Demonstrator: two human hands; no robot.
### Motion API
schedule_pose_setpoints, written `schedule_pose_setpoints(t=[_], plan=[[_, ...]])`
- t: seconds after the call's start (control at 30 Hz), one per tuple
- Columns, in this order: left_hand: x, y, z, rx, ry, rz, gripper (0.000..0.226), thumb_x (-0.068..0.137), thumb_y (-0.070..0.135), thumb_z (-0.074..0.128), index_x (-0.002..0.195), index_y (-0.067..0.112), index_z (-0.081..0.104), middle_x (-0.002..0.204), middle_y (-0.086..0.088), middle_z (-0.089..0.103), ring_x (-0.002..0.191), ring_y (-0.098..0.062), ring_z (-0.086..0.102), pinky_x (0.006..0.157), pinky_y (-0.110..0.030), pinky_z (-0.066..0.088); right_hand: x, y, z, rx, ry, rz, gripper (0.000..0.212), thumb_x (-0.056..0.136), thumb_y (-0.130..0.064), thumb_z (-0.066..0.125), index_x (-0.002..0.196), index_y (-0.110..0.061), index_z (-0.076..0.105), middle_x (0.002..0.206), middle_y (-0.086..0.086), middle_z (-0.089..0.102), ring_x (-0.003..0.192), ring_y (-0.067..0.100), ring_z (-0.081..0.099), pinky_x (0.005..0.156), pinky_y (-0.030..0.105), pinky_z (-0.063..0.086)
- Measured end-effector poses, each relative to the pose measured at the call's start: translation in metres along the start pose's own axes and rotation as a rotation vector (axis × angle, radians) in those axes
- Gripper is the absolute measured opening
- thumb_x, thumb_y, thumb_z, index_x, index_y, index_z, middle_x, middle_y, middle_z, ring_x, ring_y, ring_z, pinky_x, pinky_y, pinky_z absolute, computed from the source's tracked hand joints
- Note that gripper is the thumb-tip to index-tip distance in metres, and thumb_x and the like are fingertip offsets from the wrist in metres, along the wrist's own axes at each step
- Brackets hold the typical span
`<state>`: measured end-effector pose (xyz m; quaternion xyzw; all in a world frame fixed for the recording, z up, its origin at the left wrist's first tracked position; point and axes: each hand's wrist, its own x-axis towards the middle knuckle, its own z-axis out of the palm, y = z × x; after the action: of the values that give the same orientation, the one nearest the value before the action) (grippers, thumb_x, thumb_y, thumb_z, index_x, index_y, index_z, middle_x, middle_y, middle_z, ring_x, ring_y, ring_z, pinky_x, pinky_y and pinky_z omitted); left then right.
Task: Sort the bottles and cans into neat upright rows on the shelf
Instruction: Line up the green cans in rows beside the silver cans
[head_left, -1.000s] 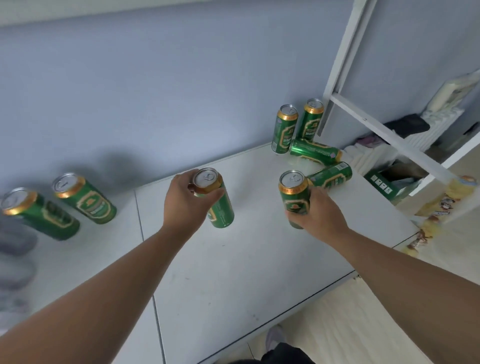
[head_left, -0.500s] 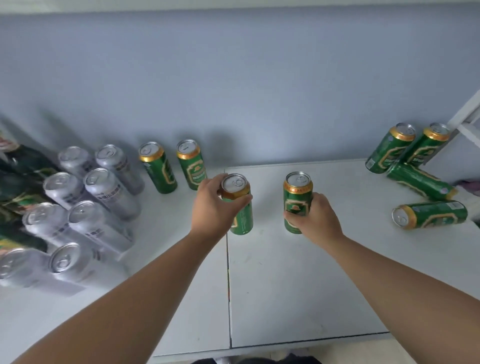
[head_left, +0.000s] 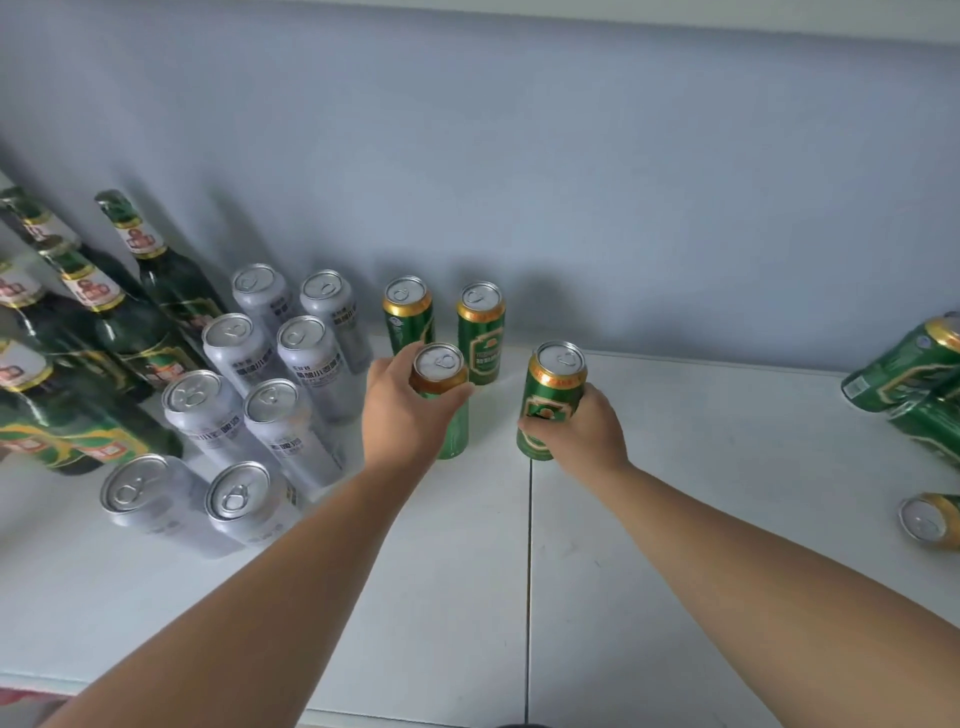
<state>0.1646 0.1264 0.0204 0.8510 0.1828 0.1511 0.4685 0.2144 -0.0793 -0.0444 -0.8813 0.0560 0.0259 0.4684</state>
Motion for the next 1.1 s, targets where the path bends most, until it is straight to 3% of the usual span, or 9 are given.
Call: schedule_pose_setpoints(t=[0.1, 0.33, 0.57, 0.7, 1.1], plan=[[0.011, -0.006, -0.006, 0.005, 0.018, -0.009, 0.060, 0.073, 0.039, 0.086, 0.127, 0.030, 0.062, 0.114, 0.005, 0.049, 0.094, -0.006, 0.052, 0.086, -0.023, 0.043, 0.004, -0.012, 0.018, 0.011, -0.026, -0.005, 0.066, 0.057, -0.043, 0.088, 0.115, -0.023, 0.063, 0.105, -0.004, 0.068, 0.095, 0.016, 0.066, 0.078, 0.030, 0.053], [0.029, -0.017, -0.018, 0.017, 0.051, -0.046, 0.057, 0.077, 0.034, 0.083, 0.129, 0.031, 0.059, 0.119, 0.007, 0.047, 0.092, -0.005, 0.048, 0.087, -0.018, 0.036, 0.011, -0.027, 0.052, -0.009, -0.082, -0.013, 0.072, 0.053, -0.047, 0.087, 0.116, -0.024, 0.061, 0.108, -0.002, 0.068, 0.097, 0.018, 0.067, 0.083, 0.036, 0.058], [0.037, -0.028, -0.019, 0.059, 0.069, -0.044, 0.061, 0.078, 0.043, 0.081, 0.132, 0.032, 0.055, 0.124, 0.006, 0.048, 0.093, -0.009, 0.052, 0.085, -0.026, 0.043, 0.015, -0.041, 0.073, -0.010, -0.112, -0.033, 0.079, 0.048, -0.054, 0.084, 0.118, -0.026, 0.061, 0.113, -0.003, 0.068, 0.100, 0.014, 0.067, 0.083, 0.036, 0.060], [0.038, -0.034, -0.019, 0.054, 0.057, -0.031, 0.068, 0.080, 0.042, 0.081, 0.139, 0.028, 0.051, 0.130, 0.004, 0.046, 0.096, -0.007, 0.049, 0.087, -0.022, 0.038, 0.016, -0.044, 0.079, 0.000, -0.110, -0.052, 0.077, 0.050, -0.048, 0.086, 0.119, -0.026, 0.061, 0.114, -0.001, 0.067, 0.103, 0.016, 0.066, 0.082, 0.034, 0.060], [0.043, -0.036, -0.013, 0.030, 0.009, 0.013, 0.070, 0.080, 0.036, 0.083, 0.141, 0.027, 0.049, 0.129, 0.002, 0.044, 0.098, -0.001, 0.042, 0.091, -0.014, 0.033, 0.017, -0.041, 0.077, 0.015, -0.155, -0.020, 0.089, 0.047, -0.058, 0.082, 0.126, -0.028, 0.056, 0.119, -0.002, 0.064, 0.108, 0.017, 0.065, 0.090, 0.041, 0.059]])
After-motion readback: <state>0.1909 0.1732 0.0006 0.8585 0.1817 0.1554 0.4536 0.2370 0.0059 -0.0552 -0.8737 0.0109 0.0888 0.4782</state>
